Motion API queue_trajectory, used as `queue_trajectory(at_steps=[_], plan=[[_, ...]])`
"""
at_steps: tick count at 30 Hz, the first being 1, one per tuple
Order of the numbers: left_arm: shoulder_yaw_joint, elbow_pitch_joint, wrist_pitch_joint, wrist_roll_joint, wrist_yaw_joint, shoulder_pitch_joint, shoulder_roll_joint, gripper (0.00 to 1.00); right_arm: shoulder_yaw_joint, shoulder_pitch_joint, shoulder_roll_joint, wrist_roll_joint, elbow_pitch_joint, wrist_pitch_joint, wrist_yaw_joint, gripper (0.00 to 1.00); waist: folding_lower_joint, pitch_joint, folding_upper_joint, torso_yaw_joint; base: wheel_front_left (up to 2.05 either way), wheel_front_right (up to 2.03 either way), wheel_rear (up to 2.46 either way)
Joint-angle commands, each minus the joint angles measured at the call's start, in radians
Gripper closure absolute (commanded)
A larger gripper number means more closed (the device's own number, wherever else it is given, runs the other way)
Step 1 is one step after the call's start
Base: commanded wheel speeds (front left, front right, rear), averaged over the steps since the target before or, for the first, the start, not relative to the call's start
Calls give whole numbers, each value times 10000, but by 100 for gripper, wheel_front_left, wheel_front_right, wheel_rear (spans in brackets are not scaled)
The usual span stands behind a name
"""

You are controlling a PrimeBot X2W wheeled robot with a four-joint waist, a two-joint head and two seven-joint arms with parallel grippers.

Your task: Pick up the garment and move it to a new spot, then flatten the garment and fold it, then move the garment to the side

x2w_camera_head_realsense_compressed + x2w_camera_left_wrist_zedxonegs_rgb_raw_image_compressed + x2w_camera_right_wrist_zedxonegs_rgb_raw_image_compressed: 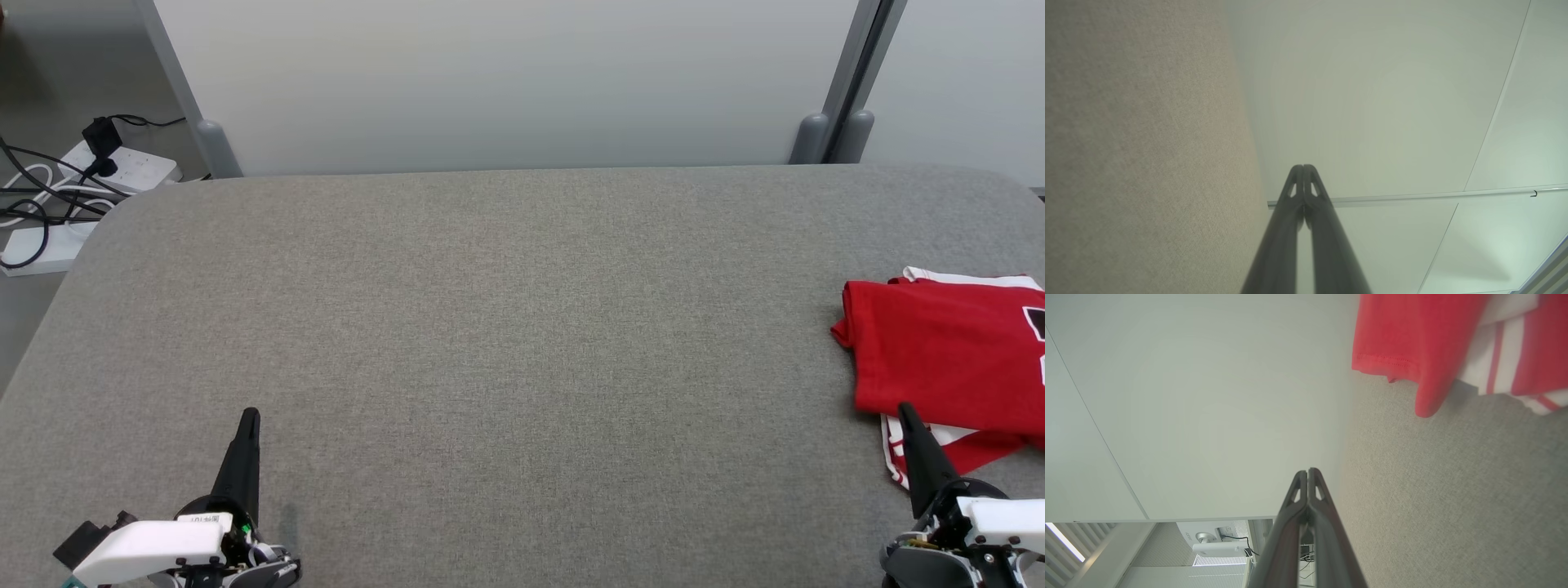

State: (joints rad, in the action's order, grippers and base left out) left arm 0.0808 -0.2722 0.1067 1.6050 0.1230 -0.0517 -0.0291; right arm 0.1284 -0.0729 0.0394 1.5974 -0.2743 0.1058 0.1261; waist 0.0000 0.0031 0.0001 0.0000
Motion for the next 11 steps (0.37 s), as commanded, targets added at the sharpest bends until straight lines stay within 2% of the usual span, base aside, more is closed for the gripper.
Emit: queue_trajectory(at_steps=[1, 11], plan=[[328, 270, 64, 37, 77, -563, -212, 100, -147, -350, 108, 113, 295, 74, 46, 100, 0, 0, -1, 0, 0, 0, 0], [328, 270, 64, 37, 77, -563, -212, 100, -147, -350, 108, 113, 295, 74, 46, 100, 0, 0, -1, 0, 0, 0, 0]])
